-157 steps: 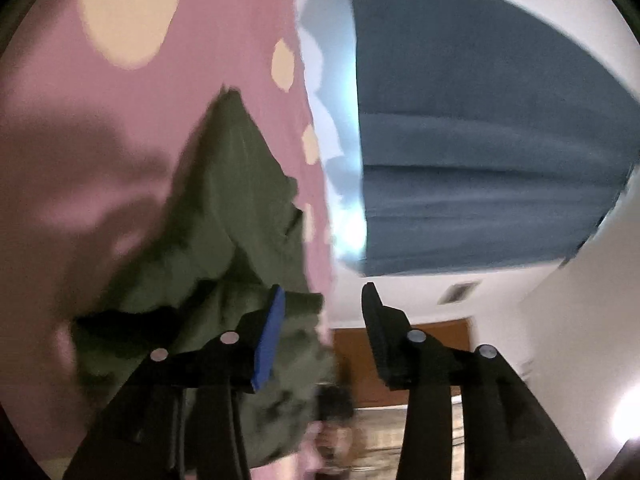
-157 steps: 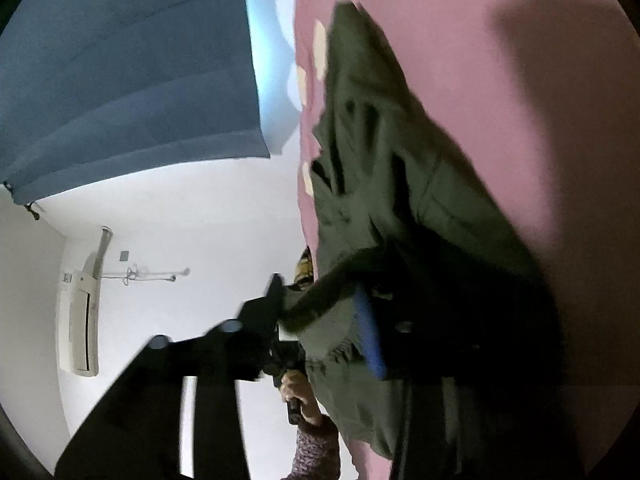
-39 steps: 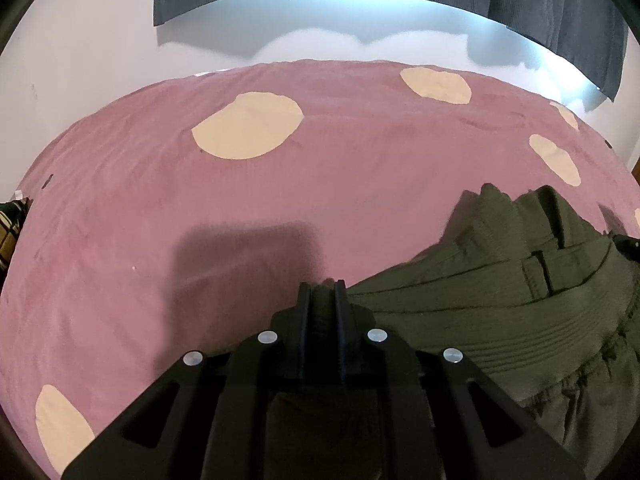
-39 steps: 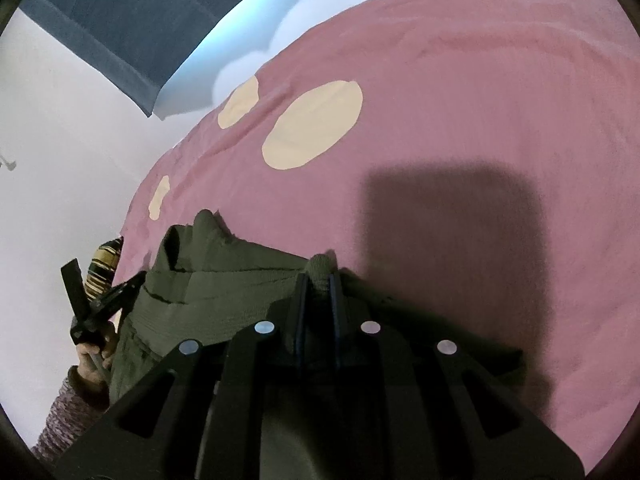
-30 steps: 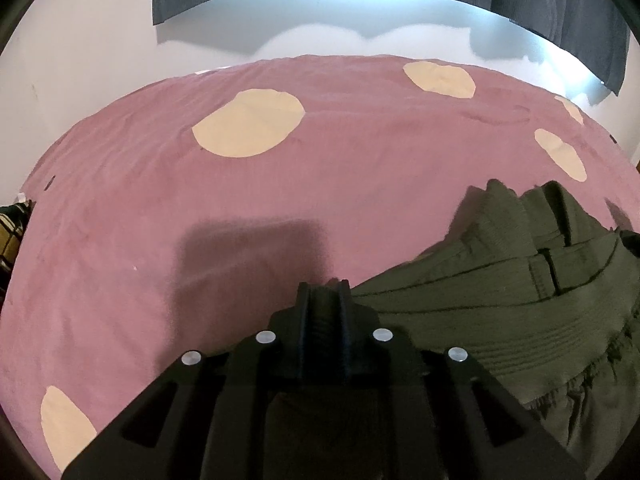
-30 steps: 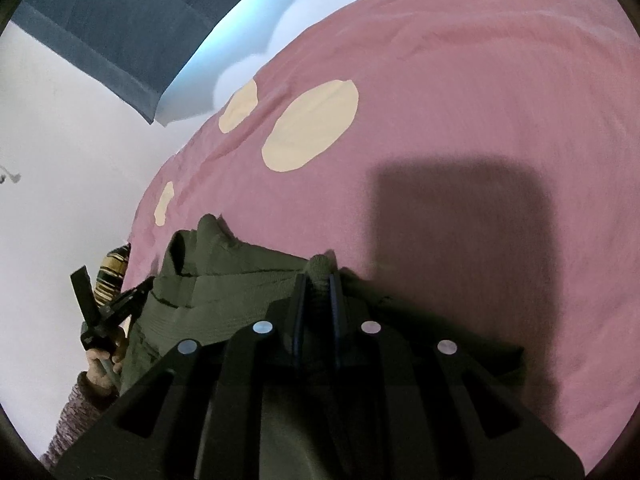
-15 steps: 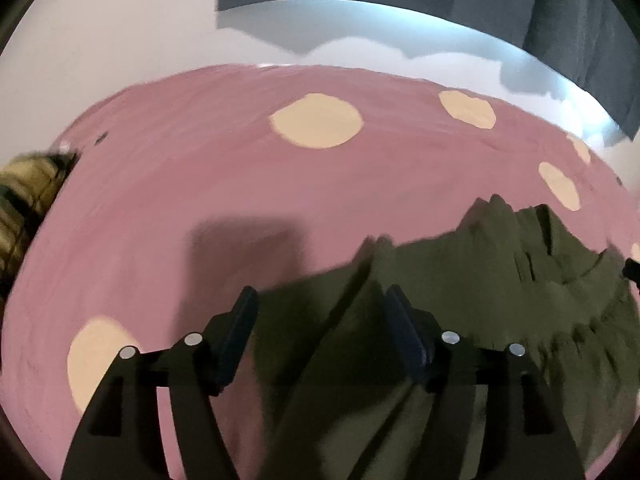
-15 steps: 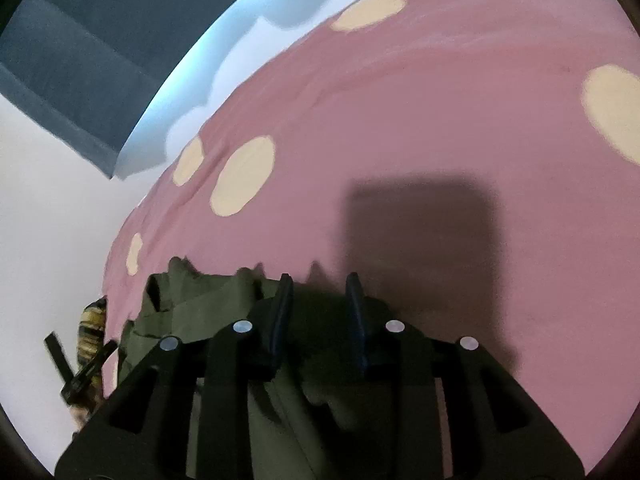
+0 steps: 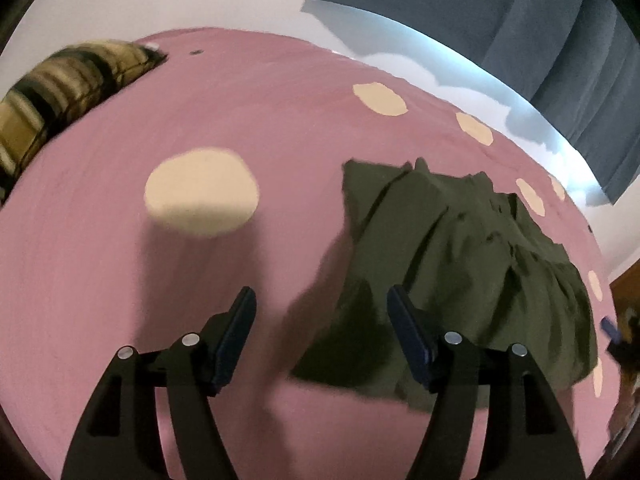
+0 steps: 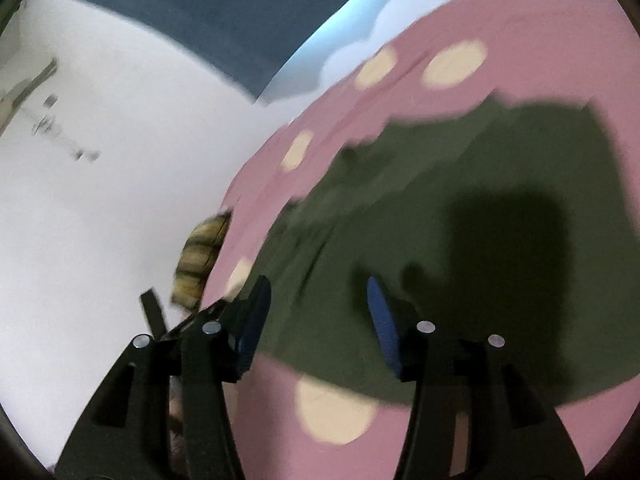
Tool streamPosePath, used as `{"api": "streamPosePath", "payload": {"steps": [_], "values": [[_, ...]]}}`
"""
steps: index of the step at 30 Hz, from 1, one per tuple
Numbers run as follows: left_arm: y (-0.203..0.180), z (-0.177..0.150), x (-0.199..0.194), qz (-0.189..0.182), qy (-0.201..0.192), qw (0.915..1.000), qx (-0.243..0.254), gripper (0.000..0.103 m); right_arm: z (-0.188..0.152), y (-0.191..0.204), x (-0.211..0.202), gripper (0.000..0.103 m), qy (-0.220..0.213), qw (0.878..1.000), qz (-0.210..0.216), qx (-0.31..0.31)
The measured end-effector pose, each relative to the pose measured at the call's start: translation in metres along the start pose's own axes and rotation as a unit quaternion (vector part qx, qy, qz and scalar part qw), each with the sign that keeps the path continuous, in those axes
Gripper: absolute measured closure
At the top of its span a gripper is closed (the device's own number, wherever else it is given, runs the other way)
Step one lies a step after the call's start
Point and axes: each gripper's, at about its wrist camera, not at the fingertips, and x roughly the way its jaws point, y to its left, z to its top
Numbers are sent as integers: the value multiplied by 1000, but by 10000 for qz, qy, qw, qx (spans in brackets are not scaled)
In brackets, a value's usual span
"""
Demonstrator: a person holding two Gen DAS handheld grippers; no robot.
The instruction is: Fold small clothes
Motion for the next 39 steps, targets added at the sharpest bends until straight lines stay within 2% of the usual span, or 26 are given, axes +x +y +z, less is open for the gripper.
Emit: {"api": "streamPosePath", "payload": {"steps": [3, 8, 9, 10, 15, 19, 21, 24, 29, 34, 39], "values": [[4, -16, -2, -102, 66, 9999, -114, 35, -21, 10, 30, 52, 360, 9992, 87, -146], [5, -35, 1, -391, 223, 9984, -334, 35, -39, -18, 82, 53, 973, 9942, -431, 178], [4, -38, 4, -465, 263, 9978, -400, 35, -41, -23, 87, 61, 984, 9940, -438, 205], [2, -40, 6, -525, 308, 9972, -440, 35, -41, -27, 87, 65, 919, 9944, -458, 230], [-9, -38, 14, -678, 305, 9959, -516, 35, -44, -30, 80, 66, 781, 9955, -476, 267], [-13, -34, 18, -741, 287, 9948, -636, 35, -47, -18, 72, 53, 693, 9961, -464, 275], [-11, -38, 18, -763, 292, 9945, -656, 34, -46, -9, 63, 51, 591, 9965, -565, 198], [-6, -39, 21, -828, 280, 9934, -742, 32, -28, 6, 60, 45, 369, 9981, -499, 18], [-5, -37, 24, -845, 241, 9932, -761, 31, 11, -1, 85, 45, 328, 9985, -363, 228], [-2, -35, 26, -914, 251, 9920, -838, 31, 19, -35, 129, 45, 540, 9949, -652, 555], [-3, -30, 28, -932, 209, 9917, -866, 31, 27, -18, 119, 45, 534, 9941, -838, 424]]}}
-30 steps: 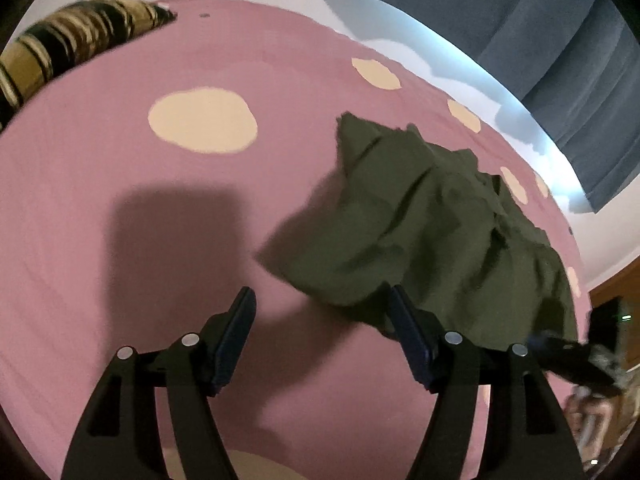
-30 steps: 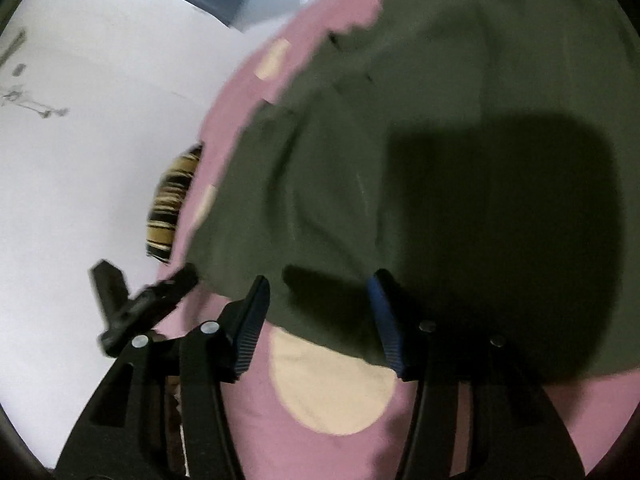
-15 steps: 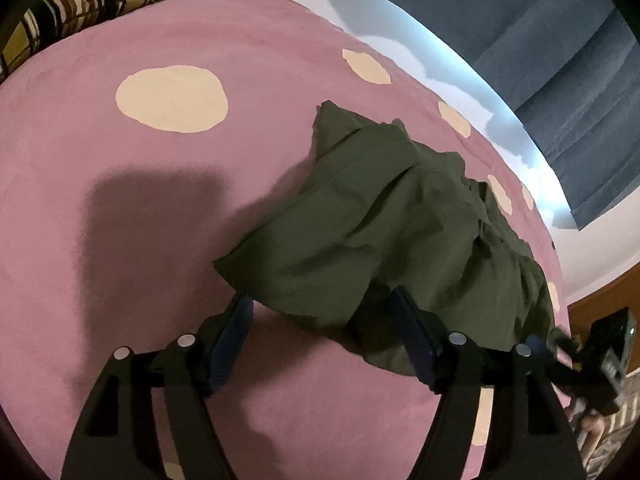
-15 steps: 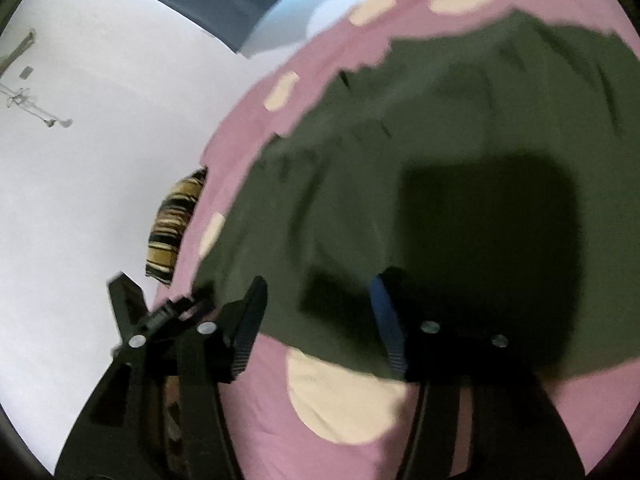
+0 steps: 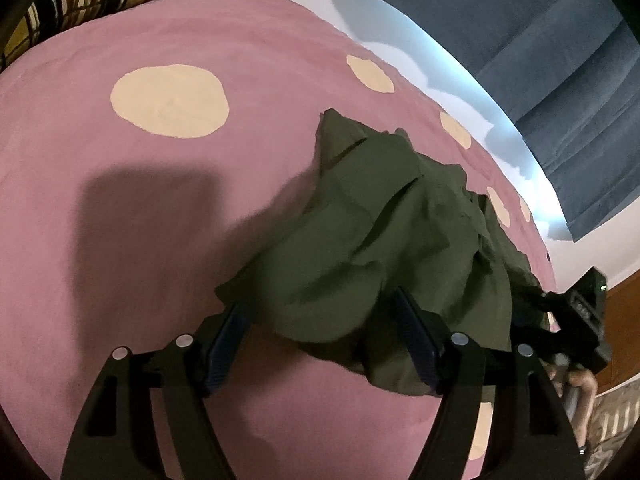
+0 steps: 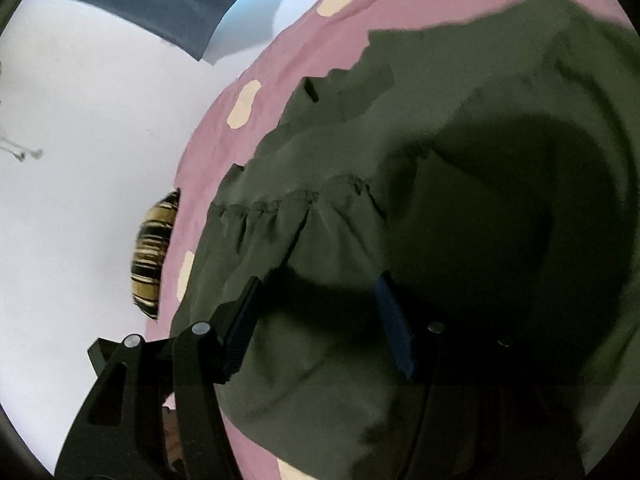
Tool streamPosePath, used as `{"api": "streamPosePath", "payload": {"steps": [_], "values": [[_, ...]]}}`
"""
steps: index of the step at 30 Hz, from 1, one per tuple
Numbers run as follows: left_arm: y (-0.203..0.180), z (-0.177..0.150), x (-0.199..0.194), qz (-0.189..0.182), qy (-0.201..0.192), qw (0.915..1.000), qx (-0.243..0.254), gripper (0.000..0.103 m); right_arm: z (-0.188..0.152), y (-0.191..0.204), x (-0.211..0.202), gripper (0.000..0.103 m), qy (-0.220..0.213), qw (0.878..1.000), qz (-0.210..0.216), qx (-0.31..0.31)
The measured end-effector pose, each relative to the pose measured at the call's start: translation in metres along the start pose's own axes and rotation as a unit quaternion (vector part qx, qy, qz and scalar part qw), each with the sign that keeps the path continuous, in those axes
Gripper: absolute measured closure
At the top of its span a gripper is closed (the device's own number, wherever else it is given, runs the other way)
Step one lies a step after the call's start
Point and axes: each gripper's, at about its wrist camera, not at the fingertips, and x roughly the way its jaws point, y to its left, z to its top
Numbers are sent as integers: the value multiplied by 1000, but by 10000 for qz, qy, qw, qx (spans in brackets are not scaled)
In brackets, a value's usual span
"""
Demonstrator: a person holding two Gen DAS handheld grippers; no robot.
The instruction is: Fold small clothes
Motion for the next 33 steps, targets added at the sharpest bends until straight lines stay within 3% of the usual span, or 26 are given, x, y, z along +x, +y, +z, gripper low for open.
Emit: {"api": "streamPosePath", "payload": {"steps": [5, 11, 14, 17, 20, 22, 26, 31, 33], "values": [[1, 4, 4, -8, 8, 10000, -50, 31, 31, 13, -10, 41, -304, 9995, 109, -74], [-2, 7, 9, 41, 11, 10000, 25, 28, 69, 1, 28, 41, -180, 9997, -111, 130], [-2, 9, 12, 65, 6, 10000, -10, 28, 72, -7, 48, 38, -63, 9996, -252, 149], [-3, 13, 14, 45, -40, 10000, -42, 28, 70, 2, 39, 37, -91, 9996, -258, -35], [-2, 15, 16, 21, -8, 9999, -131, 28, 58, 10, 18, 37, -204, 9996, -151, -118], [-1, 17, 17, -12, -31, 9998, -173, 28, 38, 14, 3, 37, -219, 9996, 165, -114], [-5, 18, 20, 34, -14, 9999, -132, 28, -8, 19, -21, 36, -252, 9988, 367, -205], [-10, 17, 20, 202, -34, 9998, 11, 28, -62, 14, -34, 36, -148, 9988, 428, -199], [-15, 16, 21, 376, -49, 9992, 162, 34, -79, 9, -27, 34, -23, 9993, 329, -189]]}}
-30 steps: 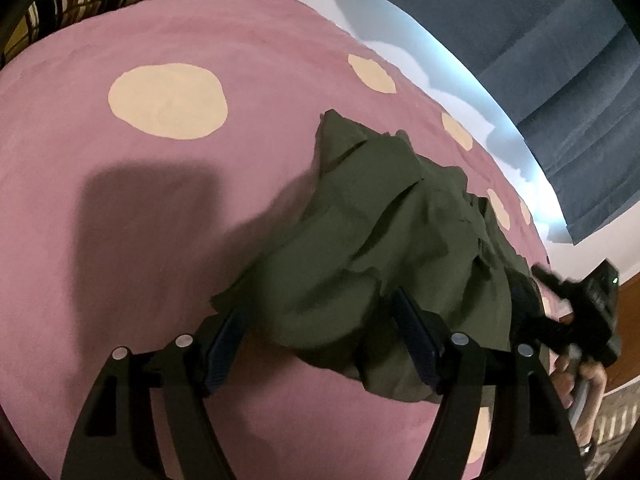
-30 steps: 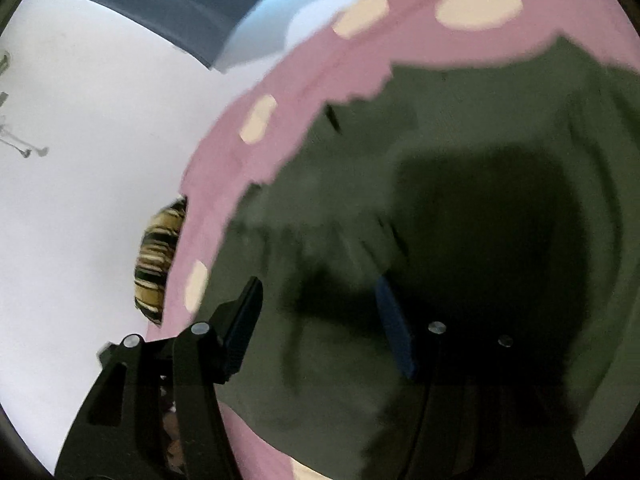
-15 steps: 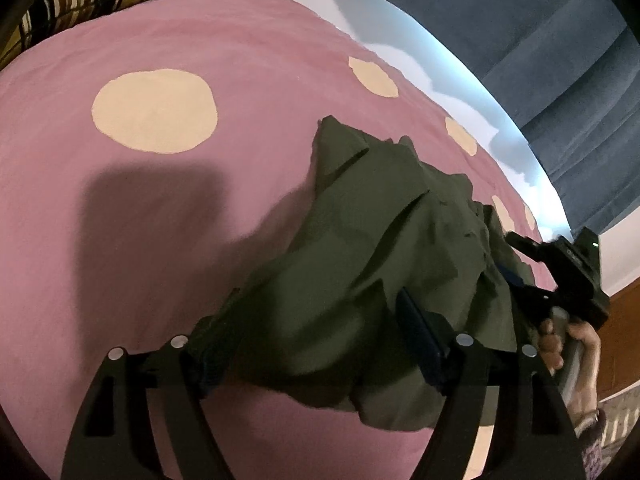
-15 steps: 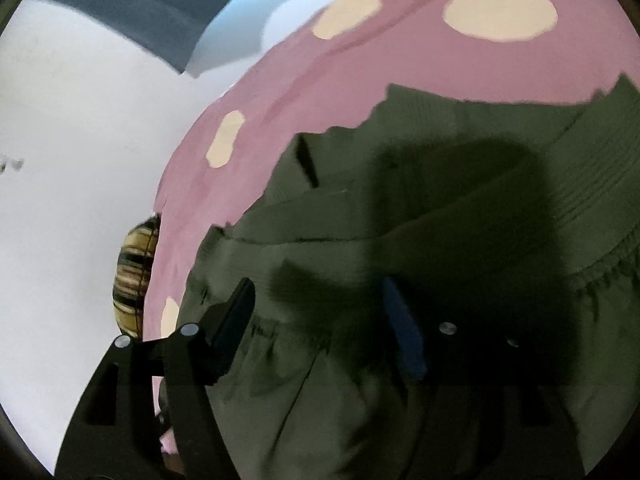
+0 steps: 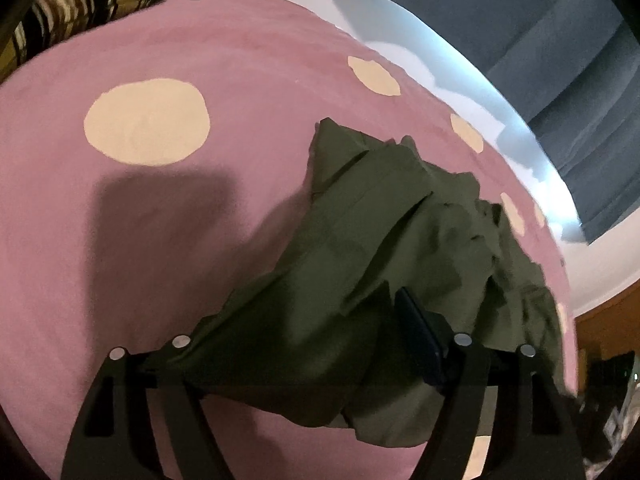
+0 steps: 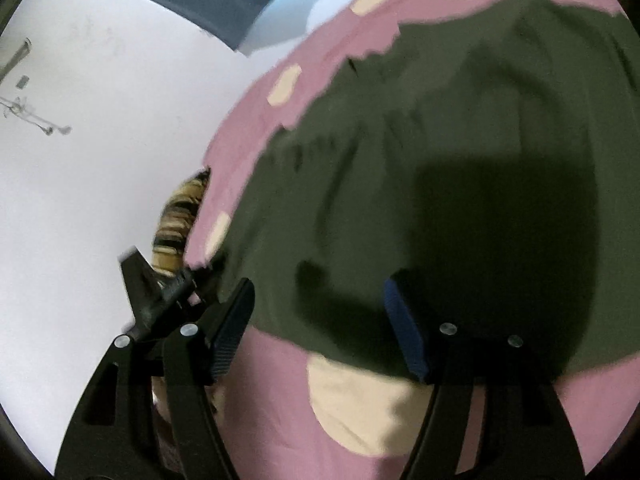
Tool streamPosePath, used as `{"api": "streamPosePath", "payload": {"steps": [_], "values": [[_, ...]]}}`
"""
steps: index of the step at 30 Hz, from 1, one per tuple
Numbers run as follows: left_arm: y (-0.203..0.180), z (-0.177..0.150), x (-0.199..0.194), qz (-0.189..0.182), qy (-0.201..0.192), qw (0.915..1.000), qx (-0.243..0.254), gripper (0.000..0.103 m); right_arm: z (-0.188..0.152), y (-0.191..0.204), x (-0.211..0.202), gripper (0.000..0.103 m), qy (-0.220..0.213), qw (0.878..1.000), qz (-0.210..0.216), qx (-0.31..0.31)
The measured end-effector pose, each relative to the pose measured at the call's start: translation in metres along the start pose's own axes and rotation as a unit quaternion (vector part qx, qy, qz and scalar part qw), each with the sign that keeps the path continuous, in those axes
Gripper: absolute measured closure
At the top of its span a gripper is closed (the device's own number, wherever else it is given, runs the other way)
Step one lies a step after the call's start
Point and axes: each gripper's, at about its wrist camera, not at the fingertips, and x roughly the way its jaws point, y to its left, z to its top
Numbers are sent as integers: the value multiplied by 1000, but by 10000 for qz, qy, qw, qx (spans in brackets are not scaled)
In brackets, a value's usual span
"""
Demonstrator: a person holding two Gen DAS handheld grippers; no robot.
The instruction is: Fold small clothes
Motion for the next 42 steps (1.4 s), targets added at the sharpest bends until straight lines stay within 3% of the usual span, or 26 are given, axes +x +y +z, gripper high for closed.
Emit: {"api": "streamPosePath", "payload": {"steps": [3, 6, 9, 12, 18, 21, 26, 35, 38, 42], "values": [[-4, 0, 5, 297, 4, 9994, 195, 51, -9, -5, 13, 34, -44, 9996, -118, -260], [-7, 1, 6, 304, -4, 9992, 260, 70, -13, 1, 11, 32, -186, 9987, -209, -430], [-14, 2, 5, 411, -27, 9986, 346, 82, -14, 4, 11, 32, -211, 9981, -238, -519], [-24, 2, -1, 592, -158, 9967, 523, 87, -18, 2, 8, 31, -294, 9980, -149, -548], [-44, 8, -21, 671, -414, 9942, 725, 91, -24, 9, -9, 32, -623, 9963, -212, -553], [-55, 11, -28, 693, -497, 9929, 833, 92, -32, 25, -20, 32, -837, 9919, -198, -936], [-78, 9, -35, 713, -591, 9900, 1066, 92, -36, 16, 13, 29, -262, 9933, -310, -1080], [-131, 5, -49, 823, -856, 9811, 1530, 94, -40, 9, 2, 28, -411, 9936, 26, -1054], [-153, 1, -56, 875, -1003, 9755, 1751, 94, -39, 5, -8, 28, -396, 9956, 206, -830], [-188, -6, -66, 850, -1197, 9671, 2079, 94, -39, -5, -28, 28, -506, 9957, 139, -769]]}}
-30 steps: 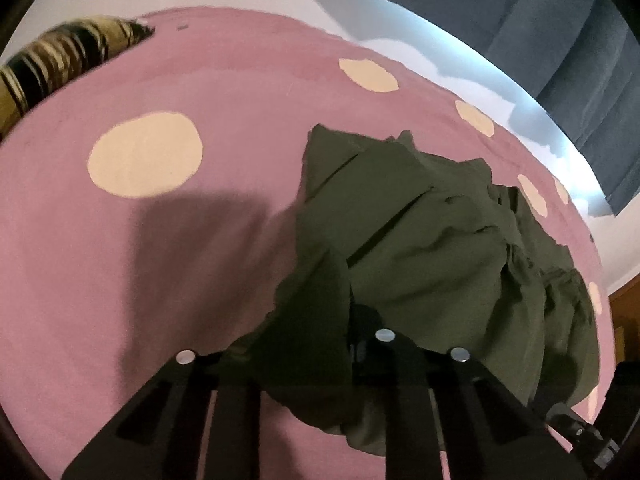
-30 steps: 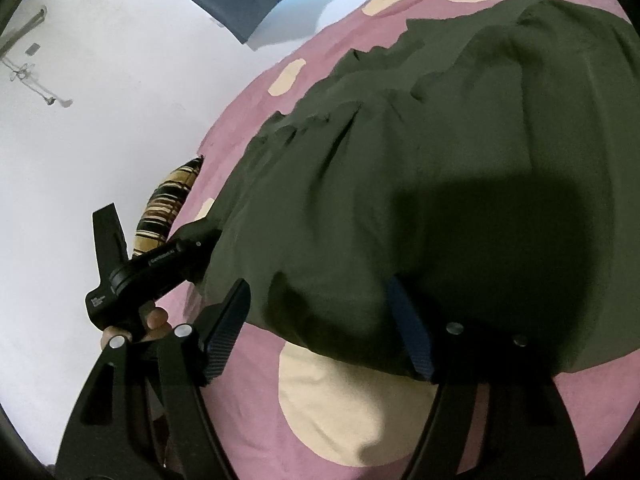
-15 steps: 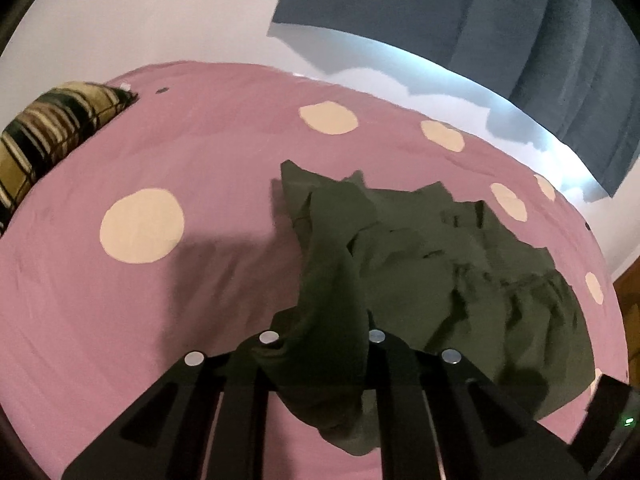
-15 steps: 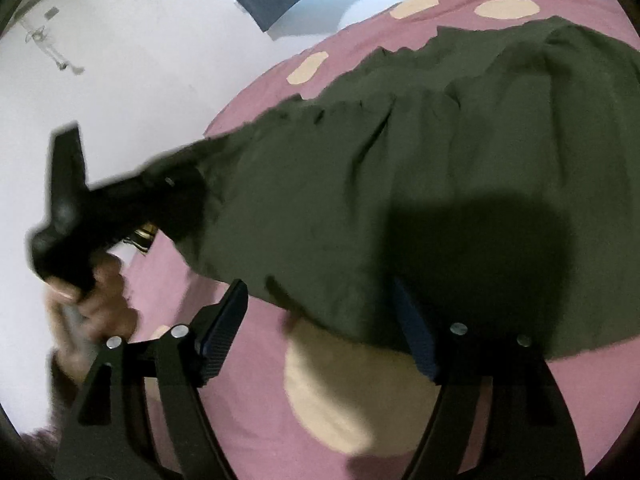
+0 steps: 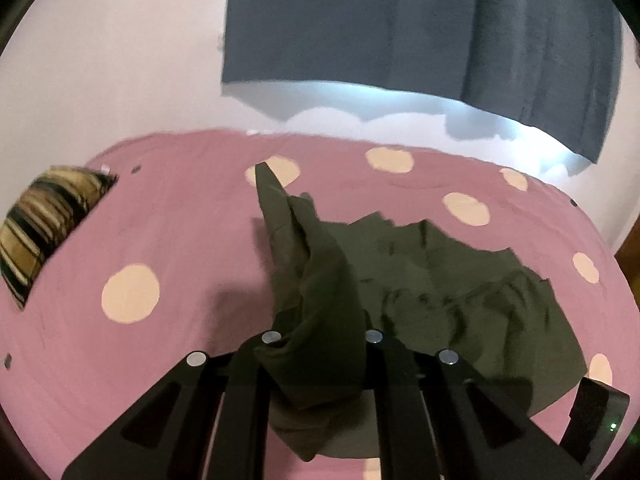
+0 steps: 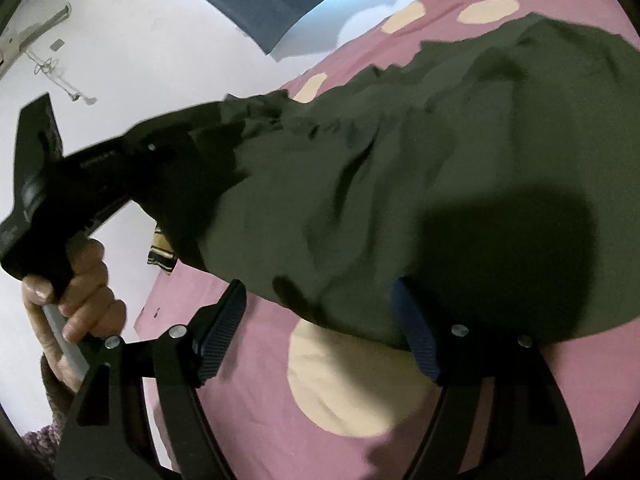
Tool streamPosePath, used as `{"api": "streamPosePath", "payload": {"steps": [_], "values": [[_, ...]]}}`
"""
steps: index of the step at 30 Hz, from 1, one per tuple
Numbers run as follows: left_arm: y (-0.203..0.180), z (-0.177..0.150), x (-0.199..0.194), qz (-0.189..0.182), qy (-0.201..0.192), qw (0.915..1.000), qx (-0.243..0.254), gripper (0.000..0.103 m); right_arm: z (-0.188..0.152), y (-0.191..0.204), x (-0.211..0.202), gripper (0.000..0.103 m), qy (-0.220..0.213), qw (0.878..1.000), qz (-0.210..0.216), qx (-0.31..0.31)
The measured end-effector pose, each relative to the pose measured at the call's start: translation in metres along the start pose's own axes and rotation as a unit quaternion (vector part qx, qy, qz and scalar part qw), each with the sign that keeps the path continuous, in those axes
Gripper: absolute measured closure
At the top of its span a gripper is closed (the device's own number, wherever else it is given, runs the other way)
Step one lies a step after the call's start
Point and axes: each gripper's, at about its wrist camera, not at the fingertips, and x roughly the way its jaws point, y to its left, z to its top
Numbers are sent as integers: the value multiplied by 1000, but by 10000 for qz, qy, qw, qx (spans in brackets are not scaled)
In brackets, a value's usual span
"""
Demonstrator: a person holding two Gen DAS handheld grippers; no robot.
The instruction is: Fold small clothes
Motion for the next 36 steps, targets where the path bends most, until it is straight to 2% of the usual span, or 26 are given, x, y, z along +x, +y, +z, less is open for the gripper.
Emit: {"api": "streamPosePath", "payload": {"steps": [6, 13, 18, 24, 30, 36], "values": [[-55, 11, -20, -76, -325, 9981, 509, 95, 4, -21, -44, 28, -234, 9996, -141, 103], [-129, 10, -32, -311, -501, 9922, 1095, 95, 8, -55, -100, 28, -623, 9967, -384, 348], [-185, -6, -25, -568, -363, 9862, 1510, 95, 8, -82, -132, 28, -888, 9928, -433, 684], [-239, -42, 0, -784, 67, 9785, 1906, 95, 1, -109, -166, 28, -1176, 9864, -467, 1049], [-267, -69, 18, -720, 227, 9733, 2167, 95, -3, -133, -186, 28, -1317, 9800, -524, 1396], [-264, -70, 14, -853, 179, 9751, 2041, 94, -4, -145, -195, 28, -1399, 9757, -463, 1621]]}}
